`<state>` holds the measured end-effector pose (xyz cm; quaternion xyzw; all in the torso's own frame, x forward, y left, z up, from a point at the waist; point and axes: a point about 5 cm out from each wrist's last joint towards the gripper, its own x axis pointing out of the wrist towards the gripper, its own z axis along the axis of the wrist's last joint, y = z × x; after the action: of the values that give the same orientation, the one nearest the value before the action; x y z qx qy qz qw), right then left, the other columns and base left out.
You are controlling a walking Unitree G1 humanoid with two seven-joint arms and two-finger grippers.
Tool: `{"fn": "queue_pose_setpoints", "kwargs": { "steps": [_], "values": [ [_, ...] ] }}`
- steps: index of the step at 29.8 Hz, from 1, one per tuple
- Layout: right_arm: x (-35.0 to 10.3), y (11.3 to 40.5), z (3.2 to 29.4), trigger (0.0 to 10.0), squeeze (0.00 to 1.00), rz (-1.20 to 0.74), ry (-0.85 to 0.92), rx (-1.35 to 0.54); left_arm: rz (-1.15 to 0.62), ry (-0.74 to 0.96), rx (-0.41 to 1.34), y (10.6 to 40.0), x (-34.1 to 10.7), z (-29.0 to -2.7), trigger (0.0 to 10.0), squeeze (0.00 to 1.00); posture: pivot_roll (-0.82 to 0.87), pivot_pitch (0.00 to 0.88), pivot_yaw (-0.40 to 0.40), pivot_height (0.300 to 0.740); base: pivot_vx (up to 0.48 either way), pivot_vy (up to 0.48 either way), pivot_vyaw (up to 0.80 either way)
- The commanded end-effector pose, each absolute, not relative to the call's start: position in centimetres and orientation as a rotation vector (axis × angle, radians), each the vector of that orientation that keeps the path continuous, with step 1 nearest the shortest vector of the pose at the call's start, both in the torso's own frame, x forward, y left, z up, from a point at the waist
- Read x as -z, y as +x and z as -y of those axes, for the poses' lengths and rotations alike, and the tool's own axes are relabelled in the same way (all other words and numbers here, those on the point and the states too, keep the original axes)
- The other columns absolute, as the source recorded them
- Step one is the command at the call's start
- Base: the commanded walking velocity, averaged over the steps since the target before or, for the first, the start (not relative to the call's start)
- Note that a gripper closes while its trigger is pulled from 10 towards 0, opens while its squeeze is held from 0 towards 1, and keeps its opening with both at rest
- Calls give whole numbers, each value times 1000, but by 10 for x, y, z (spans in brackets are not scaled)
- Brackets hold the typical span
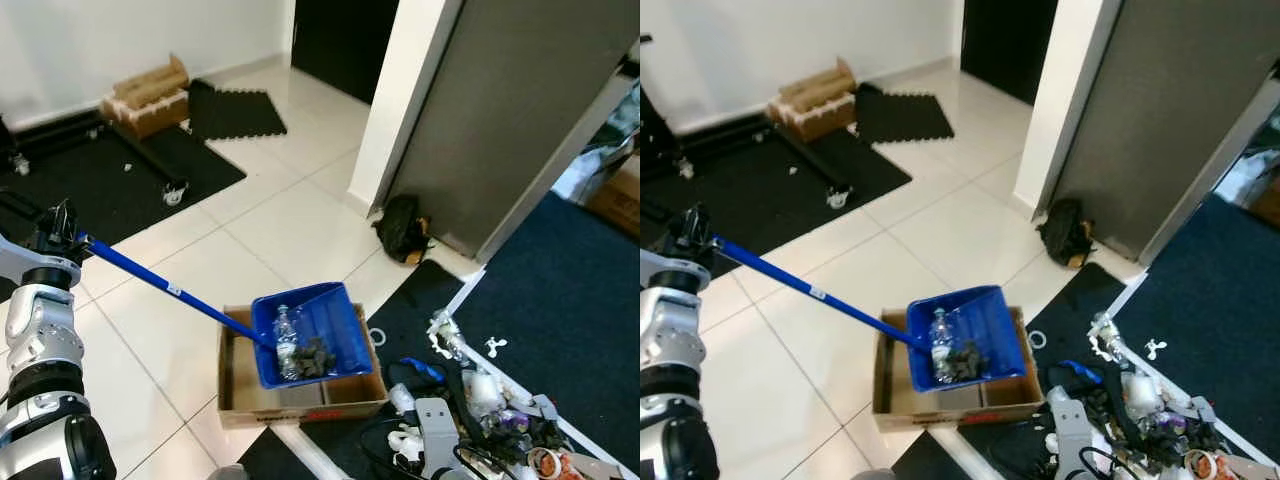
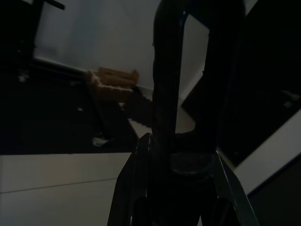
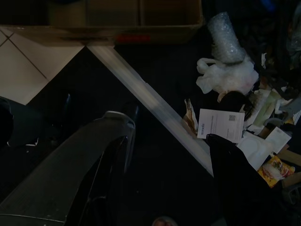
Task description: Sweep floor
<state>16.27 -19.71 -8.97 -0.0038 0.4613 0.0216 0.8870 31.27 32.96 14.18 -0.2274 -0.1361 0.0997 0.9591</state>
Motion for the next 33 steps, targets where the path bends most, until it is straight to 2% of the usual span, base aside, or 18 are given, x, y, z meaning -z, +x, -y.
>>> {"fn": "queue_pose_setpoints", "kwargs": {
  "steps": [1, 7, 9, 10, 14, 20, 33],
  "values": [
    [91, 158, 203, 10000, 0, -971, -17, -30, 262, -427, -229, 312, -141, -333, 10000, 0, 155, 61, -54, 740, 0, 0, 0],
    [91, 155, 205, 10000, 0, -971, -8, -19, 235, -357, -247, 316, -141, -332, 10000, 0, 145, 64, -48, 740, 0, 0, 0],
    [93, 152, 205, 10000, 0, -974, -4, -14, 227, -295, -252, 319, -145, -331, 10000, 0, 139, 68, -42, 740, 0, 0, 0],
    [93, 150, 204, 10000, 0, -976, 2, -10, 210, -197, -238, 323, -149, -327, 10000, 0, 137, 72, -39, 740, 0, 0, 0],
    [94, 148, 204, 10000, 0, -976, 9, -6, 202, -74, -202, 329, -154, -318, 10000, 0, 131, 75, -34, 740, 0, 0, 0],
    [94, 147, 203, 10000, 0, -968, 20, 1, 251, 40, -139, 341, -170, -302, 10000, 0, 123, 76, -22, 740, 0, 0, 0],
    [94, 147, 200, 10000, 0, -954, 33, 5, 368, 143, -89, 356, -203, -282, 10000, 0, 115, 78, -13, 740, 0, 0, 0]
  ]
}}
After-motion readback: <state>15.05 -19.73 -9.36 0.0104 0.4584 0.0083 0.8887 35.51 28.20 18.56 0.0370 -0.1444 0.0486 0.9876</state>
